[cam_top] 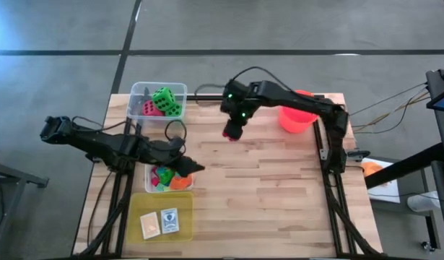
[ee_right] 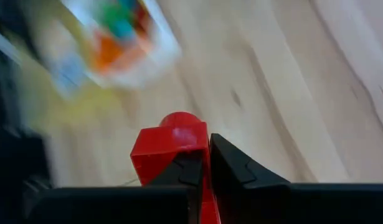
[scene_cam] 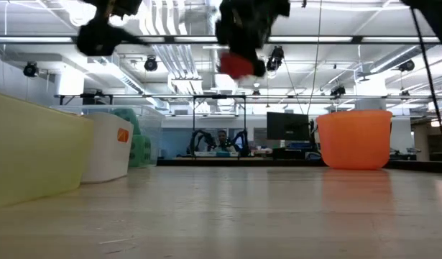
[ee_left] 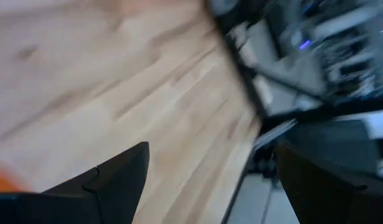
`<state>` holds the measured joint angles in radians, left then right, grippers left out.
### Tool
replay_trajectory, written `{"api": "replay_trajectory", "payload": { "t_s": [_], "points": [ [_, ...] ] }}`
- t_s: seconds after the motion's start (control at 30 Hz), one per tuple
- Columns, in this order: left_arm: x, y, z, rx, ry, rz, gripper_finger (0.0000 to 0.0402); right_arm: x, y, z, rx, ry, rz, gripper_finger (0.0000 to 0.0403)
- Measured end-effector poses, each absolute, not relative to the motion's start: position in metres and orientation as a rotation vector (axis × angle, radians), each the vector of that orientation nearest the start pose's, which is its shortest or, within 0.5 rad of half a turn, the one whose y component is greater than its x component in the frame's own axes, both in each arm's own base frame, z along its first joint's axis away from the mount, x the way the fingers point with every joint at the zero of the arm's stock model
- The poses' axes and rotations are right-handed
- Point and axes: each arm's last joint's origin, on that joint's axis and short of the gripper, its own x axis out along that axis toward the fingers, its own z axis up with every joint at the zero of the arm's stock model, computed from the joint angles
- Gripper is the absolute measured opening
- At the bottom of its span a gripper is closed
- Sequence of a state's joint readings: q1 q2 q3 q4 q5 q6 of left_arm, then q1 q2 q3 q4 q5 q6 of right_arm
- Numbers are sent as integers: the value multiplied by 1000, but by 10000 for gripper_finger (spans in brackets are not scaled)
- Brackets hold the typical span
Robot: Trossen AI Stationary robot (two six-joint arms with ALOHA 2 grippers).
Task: Pick & Place Toys
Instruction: Put the red game piece into the white bin
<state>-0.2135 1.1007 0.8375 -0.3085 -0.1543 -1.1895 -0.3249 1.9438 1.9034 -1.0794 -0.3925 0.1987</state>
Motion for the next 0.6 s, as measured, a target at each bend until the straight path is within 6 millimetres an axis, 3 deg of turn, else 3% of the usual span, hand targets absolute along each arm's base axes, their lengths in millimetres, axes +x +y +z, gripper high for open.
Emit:
{"api": "replay_trajectory", "payload": {
  "t_s": [0.17, 0.3, 0.47, 0.6],
  "points": [
    [236, -41, 294, -966, 317, 296, 339, 387, -109, 359, 679, 780, 11, 12],
    [239, -39, 299, -932, 241, 303, 339, 387, -102, 372, 772, 722, 47, 12],
    [243, -39, 312, -713, 125, 256, 339, 390, -90, 381, 846, 671, 105, 12],
    [243, -36, 314, -663, 86, 307, 339, 396, -81, 393, 893, 595, 201, 12]
  ]
}}
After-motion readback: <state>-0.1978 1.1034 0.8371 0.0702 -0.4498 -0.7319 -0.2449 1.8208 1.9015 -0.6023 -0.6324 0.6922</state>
